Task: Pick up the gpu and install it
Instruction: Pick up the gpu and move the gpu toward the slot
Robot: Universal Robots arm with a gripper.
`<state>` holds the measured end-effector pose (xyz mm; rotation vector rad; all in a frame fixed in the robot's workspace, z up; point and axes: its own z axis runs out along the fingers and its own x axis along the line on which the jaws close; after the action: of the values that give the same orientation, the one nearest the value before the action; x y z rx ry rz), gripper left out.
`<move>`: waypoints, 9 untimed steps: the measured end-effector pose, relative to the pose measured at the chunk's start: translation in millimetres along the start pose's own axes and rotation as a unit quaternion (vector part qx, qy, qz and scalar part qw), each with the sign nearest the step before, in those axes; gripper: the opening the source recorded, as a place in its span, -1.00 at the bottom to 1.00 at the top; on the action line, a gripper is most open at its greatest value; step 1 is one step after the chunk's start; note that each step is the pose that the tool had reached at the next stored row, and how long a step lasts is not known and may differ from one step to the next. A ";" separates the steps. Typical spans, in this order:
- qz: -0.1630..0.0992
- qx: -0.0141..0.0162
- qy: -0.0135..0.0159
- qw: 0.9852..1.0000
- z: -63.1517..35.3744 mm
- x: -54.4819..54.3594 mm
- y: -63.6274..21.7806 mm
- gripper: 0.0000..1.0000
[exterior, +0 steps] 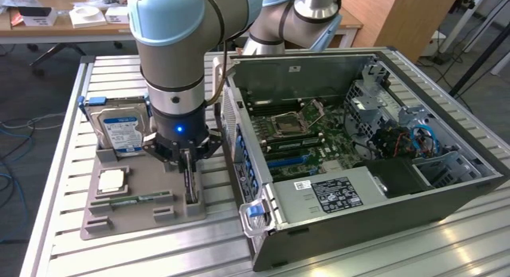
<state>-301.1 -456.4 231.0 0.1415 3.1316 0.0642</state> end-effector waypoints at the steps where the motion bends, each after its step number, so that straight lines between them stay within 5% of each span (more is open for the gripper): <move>1: 0.000 0.000 0.000 1.000 0.0 0.0 0.0 -0.39; 9: -0.001 0.000 0.000 1.000 0.0 0.0 0.0 -0.47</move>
<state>-301.1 -456.4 231.0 0.1383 3.1319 0.0639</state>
